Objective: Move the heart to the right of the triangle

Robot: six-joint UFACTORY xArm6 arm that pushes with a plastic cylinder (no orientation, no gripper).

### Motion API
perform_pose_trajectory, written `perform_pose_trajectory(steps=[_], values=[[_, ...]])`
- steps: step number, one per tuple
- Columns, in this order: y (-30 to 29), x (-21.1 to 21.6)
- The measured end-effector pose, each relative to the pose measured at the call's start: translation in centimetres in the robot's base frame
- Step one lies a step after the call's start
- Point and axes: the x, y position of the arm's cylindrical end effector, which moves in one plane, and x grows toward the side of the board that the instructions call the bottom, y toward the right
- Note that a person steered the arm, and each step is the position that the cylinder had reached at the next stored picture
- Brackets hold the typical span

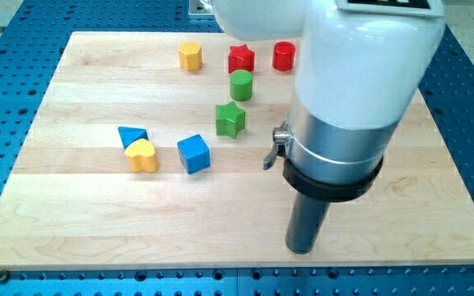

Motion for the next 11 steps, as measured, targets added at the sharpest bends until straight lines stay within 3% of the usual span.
perform_pose_trajectory(steps=[2, 3, 5, 6, 8, 9, 10, 11], values=[[-9.4, -0.6], [-10.9, -3.3], [-20.0, -6.4], [-20.1, -11.2], [-14.5, -12.3], [-15.5, -12.3], [-24.5, -8.8], [-33.6, -9.7]])
